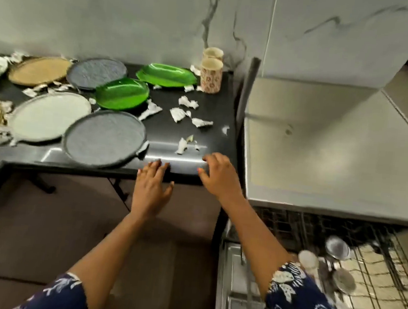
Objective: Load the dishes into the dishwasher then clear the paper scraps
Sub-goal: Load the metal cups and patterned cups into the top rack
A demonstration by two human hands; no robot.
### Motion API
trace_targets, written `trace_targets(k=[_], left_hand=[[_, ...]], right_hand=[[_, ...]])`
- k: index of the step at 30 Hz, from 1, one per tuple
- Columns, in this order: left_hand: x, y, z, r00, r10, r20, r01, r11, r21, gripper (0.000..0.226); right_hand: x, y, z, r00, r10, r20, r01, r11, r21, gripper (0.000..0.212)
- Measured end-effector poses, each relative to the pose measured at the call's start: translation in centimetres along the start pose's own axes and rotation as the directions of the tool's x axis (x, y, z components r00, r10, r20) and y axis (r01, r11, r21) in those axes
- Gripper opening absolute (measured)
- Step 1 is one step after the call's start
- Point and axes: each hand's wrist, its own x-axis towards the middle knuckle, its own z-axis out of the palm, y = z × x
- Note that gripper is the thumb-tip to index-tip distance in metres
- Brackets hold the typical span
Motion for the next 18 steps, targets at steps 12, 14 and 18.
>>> trace_targets(k=[12, 14, 18], left_hand=[[4.5, -3.3, -2.2, 0.960, 0.281, 0.006, -0.280, 0.954, 0.107, 0.048], [6.5, -3.1, -3.1, 0.955, 0.297, 0.024, -0.298, 0.952, 0.070, 0.038], [12.3, -1.8, -3.9, 0.986, 0.164, -0.034, -0.165, 0.985, -0.039, 0.018]], right_hand=[[3.9, -1.2, 4.2, 0.995, 0.005, -0.101, -0.023, 0.984, -0.177, 0.015], [5.1, -0.8, 3.5, 0.999, -0.025, -0.037, 0.017, 0.984, -0.179, 0.018], [9.2, 1.4, 2.1, 1.000, 0.015, 0.014, -0.015, 1.000, -0.007, 0.025]])
